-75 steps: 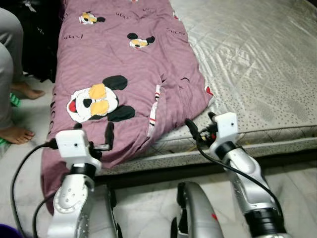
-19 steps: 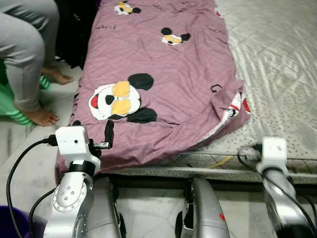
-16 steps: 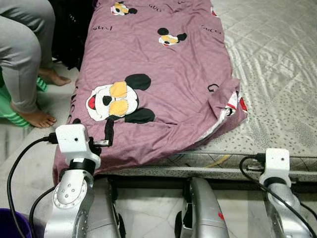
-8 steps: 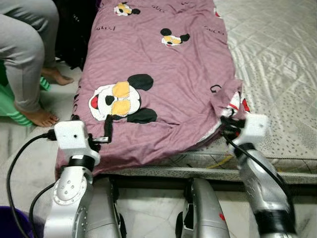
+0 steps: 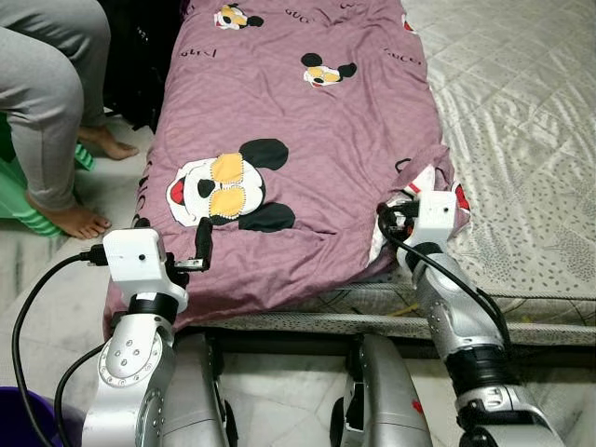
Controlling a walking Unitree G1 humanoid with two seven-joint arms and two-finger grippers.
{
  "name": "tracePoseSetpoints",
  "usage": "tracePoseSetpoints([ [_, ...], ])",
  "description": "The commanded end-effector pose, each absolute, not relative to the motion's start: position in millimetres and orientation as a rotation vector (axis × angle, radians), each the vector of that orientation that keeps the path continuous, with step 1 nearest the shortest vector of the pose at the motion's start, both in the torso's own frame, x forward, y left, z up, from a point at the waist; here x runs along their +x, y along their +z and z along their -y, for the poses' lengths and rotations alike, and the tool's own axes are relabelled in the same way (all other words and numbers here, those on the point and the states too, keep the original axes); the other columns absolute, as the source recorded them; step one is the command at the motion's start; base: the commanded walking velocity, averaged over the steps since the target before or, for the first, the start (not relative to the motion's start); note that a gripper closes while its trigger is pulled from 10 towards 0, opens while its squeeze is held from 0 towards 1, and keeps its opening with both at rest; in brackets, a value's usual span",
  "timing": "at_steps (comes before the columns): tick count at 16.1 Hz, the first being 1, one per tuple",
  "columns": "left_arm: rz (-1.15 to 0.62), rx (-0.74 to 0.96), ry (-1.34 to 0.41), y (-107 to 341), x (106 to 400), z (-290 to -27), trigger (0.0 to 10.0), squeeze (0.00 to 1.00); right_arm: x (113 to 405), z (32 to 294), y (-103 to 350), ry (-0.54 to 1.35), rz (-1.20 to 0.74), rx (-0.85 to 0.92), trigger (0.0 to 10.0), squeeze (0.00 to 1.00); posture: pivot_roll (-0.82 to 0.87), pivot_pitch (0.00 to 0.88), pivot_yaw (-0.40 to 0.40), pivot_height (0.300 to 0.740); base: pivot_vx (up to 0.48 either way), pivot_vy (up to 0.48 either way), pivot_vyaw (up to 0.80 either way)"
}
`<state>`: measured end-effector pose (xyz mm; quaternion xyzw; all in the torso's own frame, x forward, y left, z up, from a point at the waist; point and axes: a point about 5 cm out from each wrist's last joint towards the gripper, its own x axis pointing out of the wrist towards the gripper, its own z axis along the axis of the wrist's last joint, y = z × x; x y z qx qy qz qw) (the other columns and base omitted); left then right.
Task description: Clean up the room
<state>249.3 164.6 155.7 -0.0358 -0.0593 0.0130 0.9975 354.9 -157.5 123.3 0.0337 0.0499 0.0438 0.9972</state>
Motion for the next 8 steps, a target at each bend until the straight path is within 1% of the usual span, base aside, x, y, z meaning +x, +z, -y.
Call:
tracePoseSetpoints([
  [1, 0.113, -0.071, 0.021, 155.6, 246.1, -164.7, 10.0, 0.00, 354.2, 153.6, 116.1, 0.098, -0.148, 0.050, 10.0, 1.00, 0.05, 0.220, -0.013, 0.555, 0.000, 0.000, 0.00],
  [2, 0.112, -0.073, 0.022, 155.3, 246.0, -164.4, 10.0, 0.00, 353.0, 150.2, 112.3, 0.122, -0.175, 0.038, 10.0, 0.00, 0.04, 0.219, -0.016, 0.555, 0.000, 0.000, 0.00],
  [3, 0.110, -0.075, 0.023, 154.9, 246.0, -164.1, 10.0, 0.00, 350.2, 146.9, 104.1, 0.143, -0.224, 0.007, 10.0, 0.00, 0.04, 0.219, -0.018, 0.555, 0.000, 0.000, 0.00],
  [4, 0.109, -0.077, 0.024, 154.3, 246.1, -164.0, 10.0, 0.00, 349.0, 145.9, 100.3, 0.144, -0.241, 0.001, 2.7, 0.00, 0.03, 0.219, -0.019, 0.555, 0.000, 0.000, 0.00],
  [5, 0.107, -0.079, 0.024, 153.7, 246.3, -163.6, 10.0, 0.00, 348.1, 145.3, 97.7, 0.147, -0.248, -0.010, 0.0, 0.00, 0.03, 0.217, -0.021, 0.555, 0.000, 0.000, 0.00],
  [8, 0.107, -0.084, 0.024, 153.0, 247.3, -162.3, 10.0, 0.00, 345.4, 144.5, 93.8, 0.150, -0.255, -0.056, 0.0, 0.00, 0.02, 0.215, -0.023, 0.555, 0.000, 0.000, 0.00],
])
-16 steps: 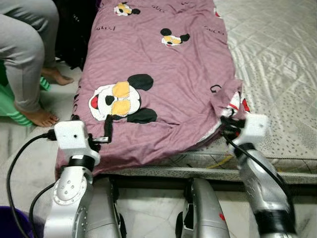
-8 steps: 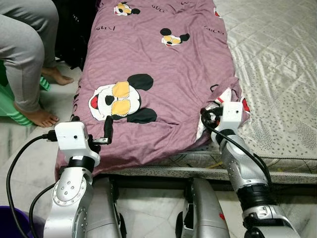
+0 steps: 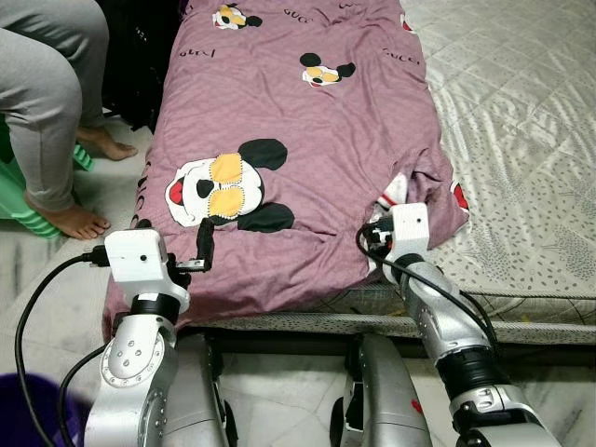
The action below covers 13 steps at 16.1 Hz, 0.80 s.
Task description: Clean up the room
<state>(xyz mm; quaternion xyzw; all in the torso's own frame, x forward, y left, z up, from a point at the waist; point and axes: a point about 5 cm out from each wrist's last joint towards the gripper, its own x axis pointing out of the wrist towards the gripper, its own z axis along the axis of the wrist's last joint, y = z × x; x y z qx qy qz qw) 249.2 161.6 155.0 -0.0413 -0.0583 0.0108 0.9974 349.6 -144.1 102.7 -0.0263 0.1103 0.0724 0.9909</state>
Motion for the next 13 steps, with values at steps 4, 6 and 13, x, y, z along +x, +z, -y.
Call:
tracePoseSetpoints([
  [4, 0.108, -0.086, 0.029, 152.7, 248.7, -162.9, 10.0, 0.00, 342.4, 162.1, 91.9, 0.057, -0.251, -0.074, 0.0, 0.00, 0.02, 0.214, -0.025, 0.555, 0.000, 0.000, 0.00],
  [6, 0.108, -0.089, 0.035, 152.3, 248.6, -163.3, 10.0, 0.00, 338.8, 182.2, 92.3, -0.044, -0.241, -0.060, 0.0, 0.00, 0.02, 0.216, -0.033, 0.555, 0.000, 0.000, 0.00],
  [13, 0.099, -0.098, 0.043, 150.2, 247.4, -164.2, 10.0, 0.00, 311.4, 225.1, 87.8, -0.219, -0.246, -0.043, 0.0, 0.00, 0.01, 0.216, -0.032, 0.555, 0.000, 0.000, 0.00],
])
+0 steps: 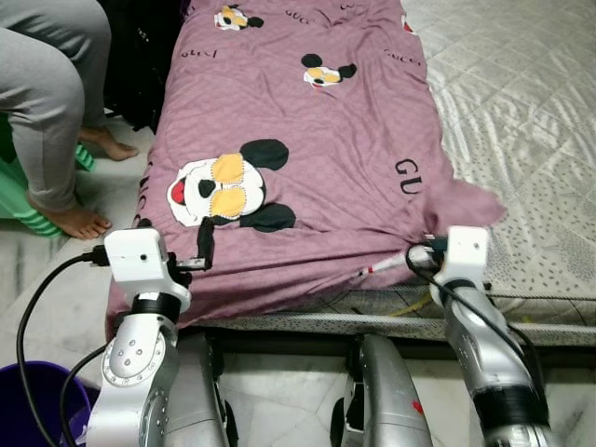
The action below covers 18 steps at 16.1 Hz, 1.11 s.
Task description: Clean up the room
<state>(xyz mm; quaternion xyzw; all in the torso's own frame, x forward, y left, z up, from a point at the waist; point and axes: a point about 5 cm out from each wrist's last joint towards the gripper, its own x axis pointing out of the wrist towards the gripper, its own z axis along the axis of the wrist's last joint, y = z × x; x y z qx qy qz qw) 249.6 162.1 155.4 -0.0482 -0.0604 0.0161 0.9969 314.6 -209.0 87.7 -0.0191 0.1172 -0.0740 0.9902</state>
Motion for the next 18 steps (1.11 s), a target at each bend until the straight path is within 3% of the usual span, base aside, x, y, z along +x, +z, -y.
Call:
tracePoseSetpoints([
  [1, 0.099, -0.098, 0.042, 150.1, 247.4, -164.3, 10.0, 0.00, 307.1, 228.4, 86.9, -0.231, -0.250, -0.046, 0.0, 0.00, 0.01, 0.215, -0.031, 0.555, 0.000, 0.000, 0.00],
  [5, 0.100, -0.096, 0.040, 150.1, 248.6, -165.5, 10.0, 0.00, 261.0, 254.5, 82.5, -0.309, -0.304, -0.108, 0.0, 0.00, 0.00, 0.209, -0.035, 0.555, 0.000, 0.000, 0.00],
  [10, 0.102, -0.101, 0.022, 150.0, 251.9, -162.0, 10.0, 0.00, 201.5, 258.0, 58.9, -0.269, -0.463, -0.169, 0.0, 0.00, -0.01, 0.197, -0.031, 0.555, 0.000, 0.000, 0.00],
  [14, 0.097, -0.101, 0.011, 149.2, 253.5, -160.6, 10.0, 0.00, 181.6, 262.5, 39.6, -0.257, -0.582, -0.194, 0.0, 0.00, -0.02, 0.191, -0.028, 0.555, 0.000, 0.000, 0.00],
  [15, 0.095, -0.102, 0.008, 148.9, 254.1, -160.1, 10.0, 0.00, 184.3, 264.9, 40.1, -0.263, -0.572, -0.209, 3.2, 0.00, -0.02, 0.189, -0.027, 0.555, 0.000, 0.000, 0.00],
  [16, 0.095, -0.102, 0.007, 148.9, 254.4, -159.9, 10.0, 0.00, 185.5, 265.3, 41.7, -0.265, -0.567, -0.209, 3.2, 0.00, -0.02, 0.189, -0.027, 0.555, 0.000, 0.000, 0.00],
  [17, 0.077, -0.104, -0.006, 146.2, 254.5, -157.1, 10.0, 0.00, 200.9, 264.2, 56.8, -0.261, -0.461, -0.255, 10.0, 1.00, -0.02, 0.187, -0.027, 0.555, 0.000, 0.000, 0.00],
  [18, 0.072, -0.105, -0.009, 145.5, 254.6, -156.5, 10.0, 0.00, 204.8, 263.7, 61.6, -0.263, -0.434, -0.265, 10.0, 1.00, -0.02, 0.186, -0.026, 0.555, 0.000, 0.000, 0.00],
])
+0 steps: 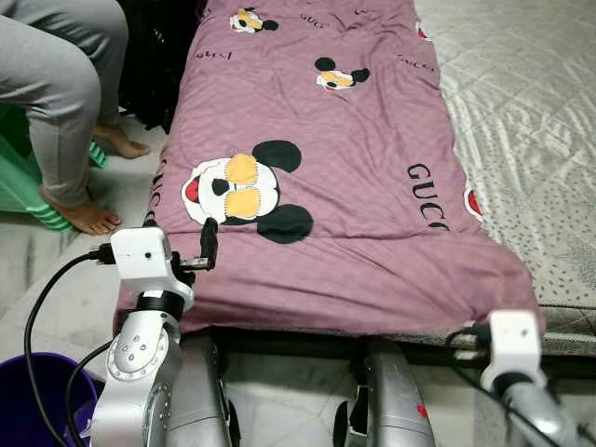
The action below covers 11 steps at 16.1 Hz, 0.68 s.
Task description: Clean up the room
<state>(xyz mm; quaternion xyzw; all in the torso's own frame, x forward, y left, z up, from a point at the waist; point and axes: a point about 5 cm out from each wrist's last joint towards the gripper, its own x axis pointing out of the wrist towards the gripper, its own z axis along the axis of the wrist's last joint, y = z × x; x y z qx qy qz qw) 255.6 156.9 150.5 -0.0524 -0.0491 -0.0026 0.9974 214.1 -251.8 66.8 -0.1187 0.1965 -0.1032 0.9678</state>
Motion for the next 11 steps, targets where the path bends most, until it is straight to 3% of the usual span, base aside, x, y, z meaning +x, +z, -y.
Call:
tracePoseSetpoints([
  [1, 0.069, -0.106, -0.011, 144.9, 254.5, -156.2, 10.0, 0.00, 210.8, 262.8, 69.4, -0.264, -0.388, -0.279, 10.0, 1.00, -0.02, 0.186, -0.025, 0.555, 0.000, 0.000, 0.00],
  [11, 0.046, -0.108, -0.019, 140.6, 257.9, -154.7, 10.0, 0.00, 261.7, 260.1, 130.1, -0.306, -0.074, -0.353, 10.0, 1.00, -0.02, 0.175, -0.024, 0.555, 0.000, 0.000, 0.00],
])
